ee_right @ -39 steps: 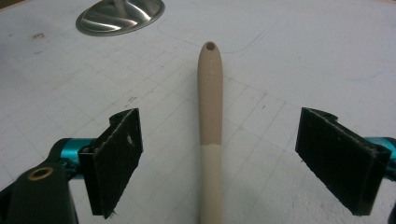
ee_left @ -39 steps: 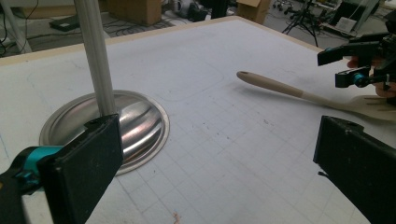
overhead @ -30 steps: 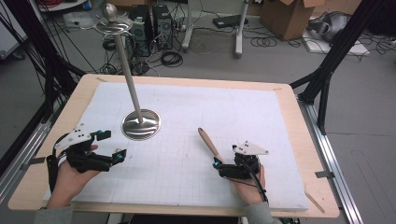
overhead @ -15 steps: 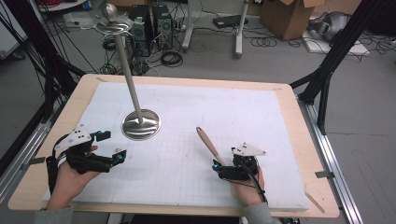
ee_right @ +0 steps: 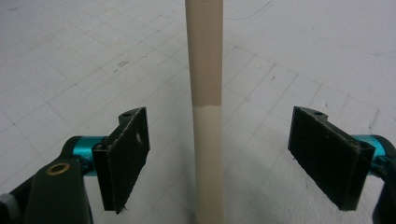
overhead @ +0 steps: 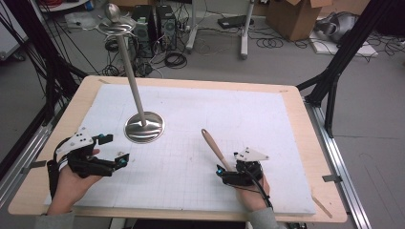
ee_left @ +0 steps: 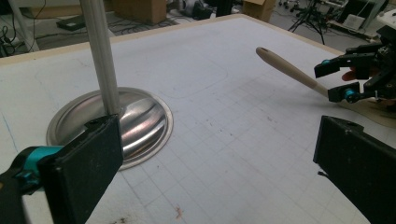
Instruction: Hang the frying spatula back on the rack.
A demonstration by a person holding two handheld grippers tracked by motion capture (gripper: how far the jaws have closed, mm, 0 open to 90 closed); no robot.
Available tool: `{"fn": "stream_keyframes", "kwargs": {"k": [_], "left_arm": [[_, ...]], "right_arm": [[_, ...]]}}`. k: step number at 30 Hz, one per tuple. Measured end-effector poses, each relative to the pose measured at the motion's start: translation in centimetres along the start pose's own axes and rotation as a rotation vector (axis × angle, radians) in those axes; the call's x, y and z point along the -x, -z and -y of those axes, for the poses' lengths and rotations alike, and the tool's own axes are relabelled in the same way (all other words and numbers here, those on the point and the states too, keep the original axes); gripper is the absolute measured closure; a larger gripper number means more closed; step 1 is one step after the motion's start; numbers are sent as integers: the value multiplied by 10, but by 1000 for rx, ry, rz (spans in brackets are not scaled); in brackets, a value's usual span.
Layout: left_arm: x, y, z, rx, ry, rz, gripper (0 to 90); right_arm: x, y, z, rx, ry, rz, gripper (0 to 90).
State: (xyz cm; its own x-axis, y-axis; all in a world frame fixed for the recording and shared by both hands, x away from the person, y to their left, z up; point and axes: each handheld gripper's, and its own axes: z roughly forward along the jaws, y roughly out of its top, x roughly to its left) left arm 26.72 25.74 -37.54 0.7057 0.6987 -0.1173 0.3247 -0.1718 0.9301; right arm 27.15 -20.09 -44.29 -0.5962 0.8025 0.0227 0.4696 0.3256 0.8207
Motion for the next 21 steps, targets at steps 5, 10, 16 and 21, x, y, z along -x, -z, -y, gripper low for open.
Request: {"fn": "stream_keyframes", "kwargs": {"k": [5,10,16,21], "left_arm": [[0,1,0,7,5,-1,21],[-1,1,0,6,4,-1,21],[-1,1,1,4,5,-3,21],[-1,1,1,5,8,-2,21]], "right_arm": [[0,-1,0,-9,1,2,197],[-1,-3,-1,-35,9,-3,196],[-1,-4,-1,-45,11,2,216],[-3,-6,-2,-68,22,6,265]]}}
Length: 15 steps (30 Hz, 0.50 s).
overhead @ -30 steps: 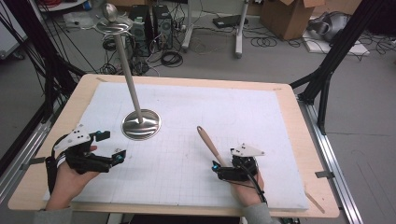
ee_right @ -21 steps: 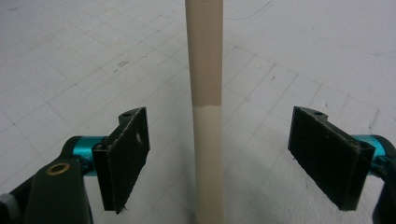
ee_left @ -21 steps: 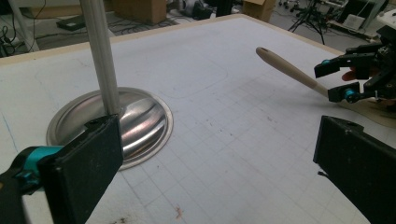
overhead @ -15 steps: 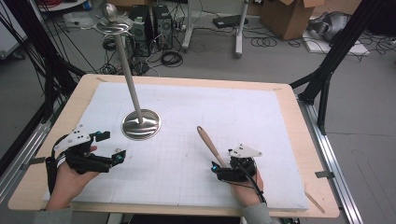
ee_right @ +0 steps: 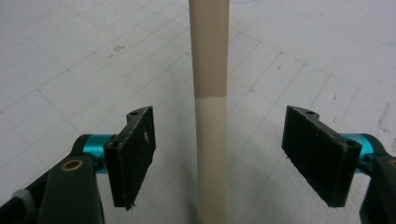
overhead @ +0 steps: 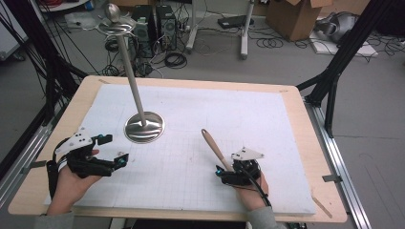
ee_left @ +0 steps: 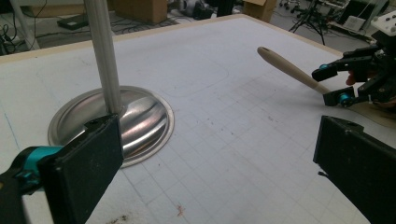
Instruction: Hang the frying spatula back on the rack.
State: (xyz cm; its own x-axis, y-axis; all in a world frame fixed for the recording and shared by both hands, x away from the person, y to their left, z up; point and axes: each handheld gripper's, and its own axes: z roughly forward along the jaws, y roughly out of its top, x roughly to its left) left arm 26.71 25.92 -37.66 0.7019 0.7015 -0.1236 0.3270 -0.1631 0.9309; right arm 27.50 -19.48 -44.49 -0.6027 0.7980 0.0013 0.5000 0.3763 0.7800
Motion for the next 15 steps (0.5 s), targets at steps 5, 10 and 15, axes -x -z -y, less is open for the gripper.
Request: {"fn": "stream_keyframes", "kwargs": {"k": [5,10,15], "left_arm": [[0,0,0,-1,1,-2,22],[0,0,1,-3,0,-2,22],[0,0,1,-3,0,-3,22]], "right_arm": [[-1,-3,-1,-35,7,5,299],[0,-4,-1,-58,2,-9,384],[0,-5,-1,-74,-7,-15,453]]}}
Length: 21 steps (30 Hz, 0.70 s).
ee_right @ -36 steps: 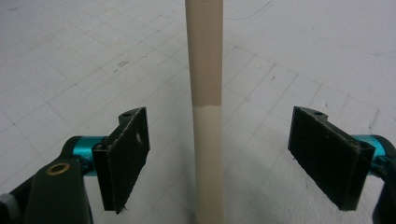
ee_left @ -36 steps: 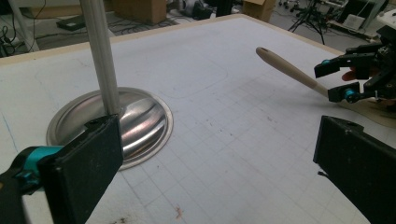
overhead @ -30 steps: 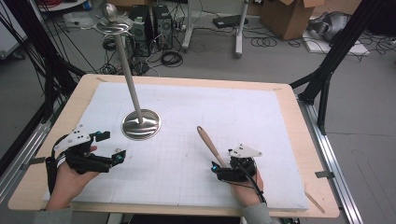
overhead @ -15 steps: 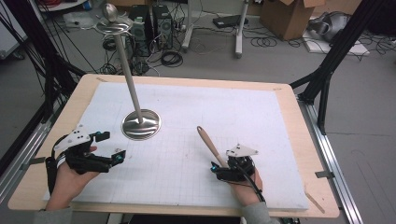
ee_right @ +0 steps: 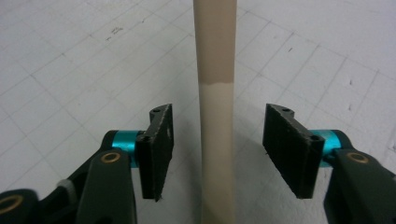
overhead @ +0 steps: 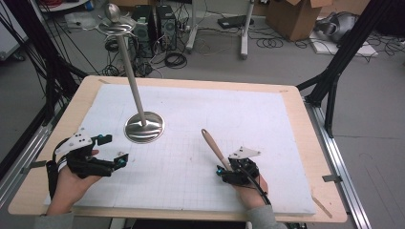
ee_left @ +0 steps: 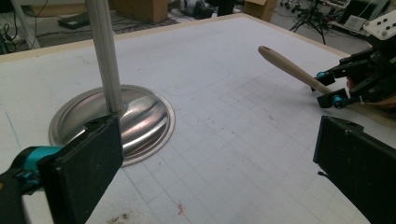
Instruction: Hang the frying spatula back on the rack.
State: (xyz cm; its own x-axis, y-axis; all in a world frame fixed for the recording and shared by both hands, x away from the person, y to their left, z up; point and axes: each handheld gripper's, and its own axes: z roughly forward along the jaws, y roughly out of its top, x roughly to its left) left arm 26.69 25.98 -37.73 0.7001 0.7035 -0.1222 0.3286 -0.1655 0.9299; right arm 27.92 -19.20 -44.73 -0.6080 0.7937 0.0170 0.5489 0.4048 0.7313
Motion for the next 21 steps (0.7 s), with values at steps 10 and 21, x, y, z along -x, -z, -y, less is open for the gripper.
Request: {"fn": "stream_keyframes", "kwargs": {"k": [10,21], "left_arm": [[0,0,0,-3,-1,-1,22],[0,-1,1,-7,-1,-1,22]], "right_arm": [[-1,1,0,4,6,6,592],[0,2,1,9,0,-18,763]]}}
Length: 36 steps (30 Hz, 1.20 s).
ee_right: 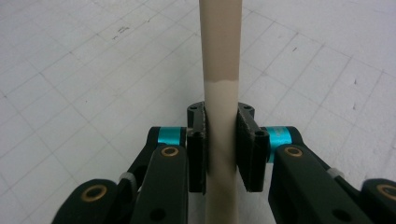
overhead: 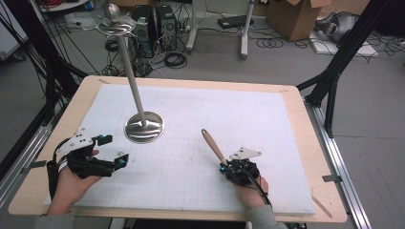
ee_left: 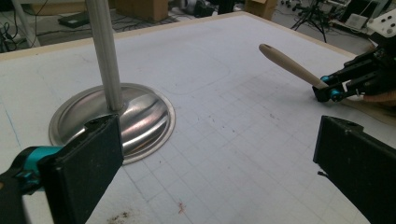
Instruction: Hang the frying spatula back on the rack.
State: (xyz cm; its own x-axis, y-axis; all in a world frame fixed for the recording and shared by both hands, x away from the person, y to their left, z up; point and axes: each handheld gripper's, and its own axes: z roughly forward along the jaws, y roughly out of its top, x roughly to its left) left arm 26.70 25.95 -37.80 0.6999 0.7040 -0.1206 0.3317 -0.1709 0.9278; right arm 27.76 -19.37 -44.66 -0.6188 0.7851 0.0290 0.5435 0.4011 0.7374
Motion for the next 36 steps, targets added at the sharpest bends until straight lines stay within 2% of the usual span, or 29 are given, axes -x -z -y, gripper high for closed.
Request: {"fn": "stream_keyframes", "kwargs": {"k": [7,16,23,36], "left_arm": [[0,0,0,3,1,-1,22],[0,0,0,1,2,-4,22],[-1,-1,1,-2,3,-4,22],[-3,3,0,14,13,-4,22]], "right_arm": [[1,0,0,0,-5,-8,770],[0,2,0,7,13,-26,772],[4,8,-1,49,-2,-54,772],[5,22,-10,103,8,-104,773]]}}
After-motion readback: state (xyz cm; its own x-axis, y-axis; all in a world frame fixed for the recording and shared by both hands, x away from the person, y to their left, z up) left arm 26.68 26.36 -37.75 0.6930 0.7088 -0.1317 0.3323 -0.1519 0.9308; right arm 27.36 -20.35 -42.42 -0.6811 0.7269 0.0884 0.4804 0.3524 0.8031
